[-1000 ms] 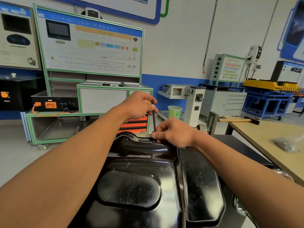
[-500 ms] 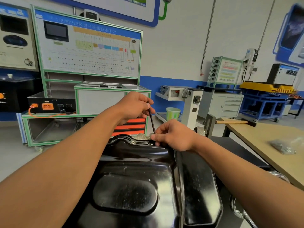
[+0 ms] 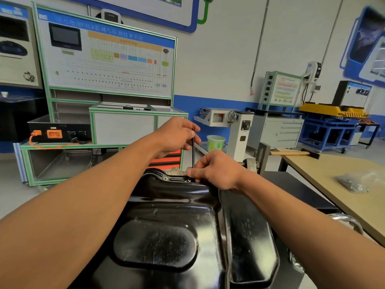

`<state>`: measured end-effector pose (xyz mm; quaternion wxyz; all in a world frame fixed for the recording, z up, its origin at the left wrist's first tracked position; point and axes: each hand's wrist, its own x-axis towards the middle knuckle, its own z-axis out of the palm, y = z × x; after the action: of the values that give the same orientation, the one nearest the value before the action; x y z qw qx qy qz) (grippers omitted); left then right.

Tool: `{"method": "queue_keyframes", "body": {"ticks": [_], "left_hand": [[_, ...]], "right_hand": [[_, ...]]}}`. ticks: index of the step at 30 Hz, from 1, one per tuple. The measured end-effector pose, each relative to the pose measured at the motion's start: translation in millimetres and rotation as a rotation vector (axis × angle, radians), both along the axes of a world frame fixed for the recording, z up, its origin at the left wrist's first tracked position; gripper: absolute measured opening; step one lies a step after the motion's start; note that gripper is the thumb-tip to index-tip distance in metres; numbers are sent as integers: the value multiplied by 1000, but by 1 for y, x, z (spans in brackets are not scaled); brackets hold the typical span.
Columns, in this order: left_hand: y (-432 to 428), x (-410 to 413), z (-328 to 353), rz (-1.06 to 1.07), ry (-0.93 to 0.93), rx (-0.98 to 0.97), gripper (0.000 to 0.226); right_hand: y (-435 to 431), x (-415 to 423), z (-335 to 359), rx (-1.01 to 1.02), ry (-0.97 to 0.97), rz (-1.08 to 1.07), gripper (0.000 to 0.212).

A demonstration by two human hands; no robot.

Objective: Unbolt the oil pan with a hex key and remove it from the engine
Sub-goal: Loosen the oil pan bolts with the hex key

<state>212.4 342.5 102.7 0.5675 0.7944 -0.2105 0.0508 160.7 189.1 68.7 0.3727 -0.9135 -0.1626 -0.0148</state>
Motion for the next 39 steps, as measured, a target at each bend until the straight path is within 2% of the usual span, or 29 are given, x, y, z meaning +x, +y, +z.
{"method": "queue_keyframes", "body": {"ticks": [11, 16, 24, 29, 32, 36, 39], "left_hand": [[-21, 7, -5, -55, -83, 103, 27], [-15, 8, -7, -8, -131, 136, 23], [-2, 12, -7, 46, -46, 102, 19], [-5, 8, -6, 61, -57, 148, 20], [1, 5, -4, 58, -48, 109, 18], [2, 3, -1, 9, -66, 6, 17], [0, 6, -1, -1, -76, 3, 16]], "right_hand": [[17, -7, 3, -37, -40, -69, 41], [23, -13, 8, -180, -88, -83, 26], [15, -12, 8, -116, -13, -136, 35], [19, -8, 13, -281, -34, -99, 35], [14, -5, 9, -224, -28, -102, 30], [6, -5, -3, -22, -36, -91, 36], [7, -5, -5, 25, -38, -89, 36]]}}
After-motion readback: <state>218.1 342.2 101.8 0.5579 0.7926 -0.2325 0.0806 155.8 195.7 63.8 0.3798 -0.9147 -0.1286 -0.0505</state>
